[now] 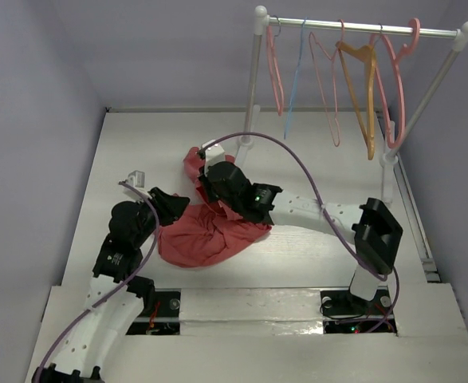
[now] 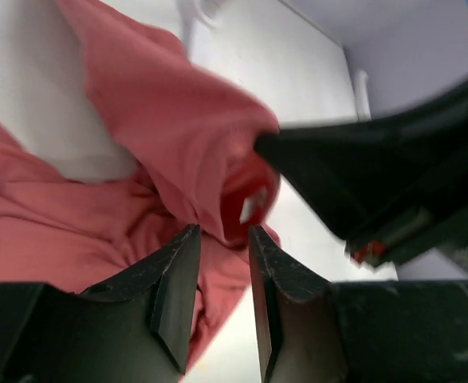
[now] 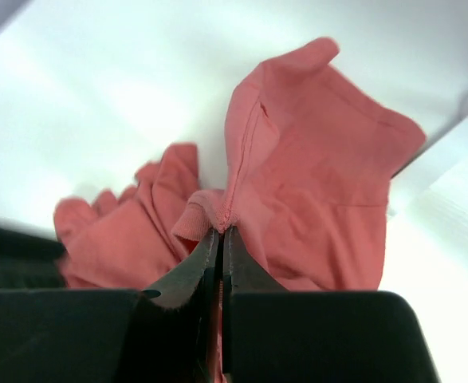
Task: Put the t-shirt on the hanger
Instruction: Pick up the T-shirt from the center of the board.
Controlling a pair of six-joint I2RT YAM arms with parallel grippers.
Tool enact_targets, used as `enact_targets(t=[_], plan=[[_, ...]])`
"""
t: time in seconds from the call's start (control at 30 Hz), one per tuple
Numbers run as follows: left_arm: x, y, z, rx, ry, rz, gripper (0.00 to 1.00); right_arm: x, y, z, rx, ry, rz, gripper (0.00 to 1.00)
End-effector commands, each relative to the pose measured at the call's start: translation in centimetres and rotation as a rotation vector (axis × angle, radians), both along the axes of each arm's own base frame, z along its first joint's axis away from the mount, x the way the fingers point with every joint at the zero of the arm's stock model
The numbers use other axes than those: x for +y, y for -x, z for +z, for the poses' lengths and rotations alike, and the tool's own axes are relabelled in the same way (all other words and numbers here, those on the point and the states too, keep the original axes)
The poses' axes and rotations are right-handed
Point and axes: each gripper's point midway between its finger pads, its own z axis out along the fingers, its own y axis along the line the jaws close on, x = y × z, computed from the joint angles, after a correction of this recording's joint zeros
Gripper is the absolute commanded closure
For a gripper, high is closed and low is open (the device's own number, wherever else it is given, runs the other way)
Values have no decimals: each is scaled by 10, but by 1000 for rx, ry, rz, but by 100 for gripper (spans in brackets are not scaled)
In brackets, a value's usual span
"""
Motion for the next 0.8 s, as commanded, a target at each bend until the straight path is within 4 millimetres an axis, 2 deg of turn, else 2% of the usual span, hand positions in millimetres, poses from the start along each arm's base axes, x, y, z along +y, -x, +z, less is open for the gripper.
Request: enact_targets(t=[0.0, 0.03, 0.2, 0.27, 0.33, 0.37, 0.5, 0.57, 0.63, 0.77], plan=[[-25, 3, 14, -70, 31, -92, 73, -9, -1, 22, 28, -117, -73, 100], [-30, 4, 10, -65, 33, -105, 72, -10, 1, 25, 31, -129, -71, 100], [-54, 9, -8, -34, 30, -167, 55, -16, 0, 36, 45, -172, -88, 100], [-60, 3, -14, -23, 19, -162, 51, -17, 2, 41, 46, -189, -88, 100], [-67, 0, -12, -34, 13, -165, 50, -18, 3, 44, 52, -205, -89, 100], [-64, -7, -19, -14, -8, -135, 50, -19, 5, 47, 50, -215, -86, 100], [-59, -21, -17, -24, -25, -61, 51, -24, 8, 53, 50, -228, -88, 100], [-50, -28, -21, -6, -45, 2, 58, -27, 9, 55, 46, -233, -90, 100], [-48, -30, -24, 4, -52, 18, 58, -30, 11, 58, 42, -240, -89, 100], [-61, -32, -25, -10, -21, -38, 54, -32, 14, 63, 40, -254, -78, 100]])
